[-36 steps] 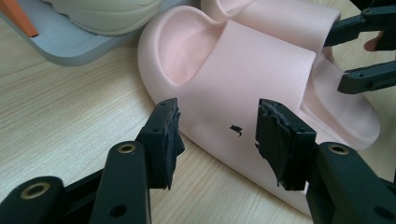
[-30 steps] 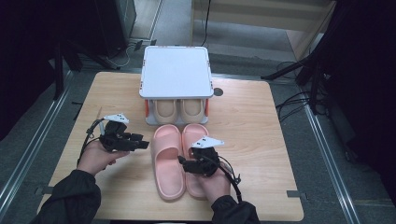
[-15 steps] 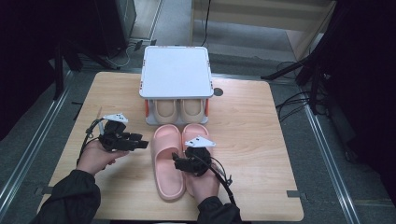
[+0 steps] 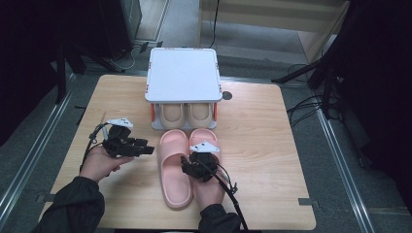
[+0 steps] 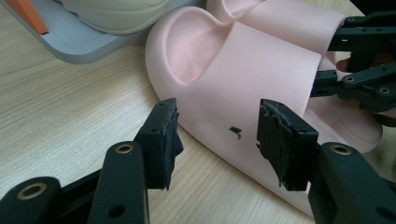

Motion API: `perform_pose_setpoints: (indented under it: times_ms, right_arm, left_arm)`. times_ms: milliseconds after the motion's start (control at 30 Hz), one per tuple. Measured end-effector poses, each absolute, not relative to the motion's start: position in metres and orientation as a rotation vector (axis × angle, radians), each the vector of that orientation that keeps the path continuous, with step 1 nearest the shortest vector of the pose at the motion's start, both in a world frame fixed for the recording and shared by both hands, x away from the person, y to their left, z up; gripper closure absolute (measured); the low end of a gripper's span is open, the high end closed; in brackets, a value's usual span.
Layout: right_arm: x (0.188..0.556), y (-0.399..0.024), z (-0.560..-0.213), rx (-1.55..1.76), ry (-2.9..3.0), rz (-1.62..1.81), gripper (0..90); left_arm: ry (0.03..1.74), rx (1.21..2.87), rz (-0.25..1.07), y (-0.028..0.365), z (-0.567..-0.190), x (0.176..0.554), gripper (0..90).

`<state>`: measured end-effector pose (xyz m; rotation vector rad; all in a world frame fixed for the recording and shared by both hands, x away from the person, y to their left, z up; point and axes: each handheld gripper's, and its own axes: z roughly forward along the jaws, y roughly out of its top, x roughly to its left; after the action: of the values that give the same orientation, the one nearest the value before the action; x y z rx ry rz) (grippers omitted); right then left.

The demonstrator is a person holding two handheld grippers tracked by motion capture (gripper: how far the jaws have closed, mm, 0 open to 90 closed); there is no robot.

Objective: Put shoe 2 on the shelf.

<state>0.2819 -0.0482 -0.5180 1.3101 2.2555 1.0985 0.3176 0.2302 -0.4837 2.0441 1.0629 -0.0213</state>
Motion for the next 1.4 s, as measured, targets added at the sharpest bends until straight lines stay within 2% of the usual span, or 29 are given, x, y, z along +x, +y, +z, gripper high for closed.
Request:
perform_pose_setpoints:
  times_ms: [133, 367, 700, 900, 1400]
  right_arm:
    - [0.283, -0.049, -0.518, 1.324, 2.258, 1.108, 51.0]
    - [0.285, -0.056, -0.515, 1.298, 2.296, 1.093, 65.0]
    - [0.289, -0.066, -0.511, 1.333, 2.33, 1.116, 70.6]
    - [0.286, -0.079, -0.506, 1.289, 2.372, 1.121, 77.0]
    - [0.274, -0.097, -0.486, 0.924, 2.567, 1.217, 77.9]
  left_arm:
    - [1.063, 2.046, -0.02, 0.23, -0.484, 0.318, 47.5]
    - [1.066, 2.042, -0.023, 0.231, -0.484, 0.318, 47.1]
    - [1.073, 2.037, -0.021, 0.232, -0.484, 0.318, 47.1]
    - [1.07, 2.036, -0.022, 0.233, -0.484, 0.318, 47.2]
    - [1.086, 2.008, -0.012, 0.24, -0.481, 0.318, 46.8]
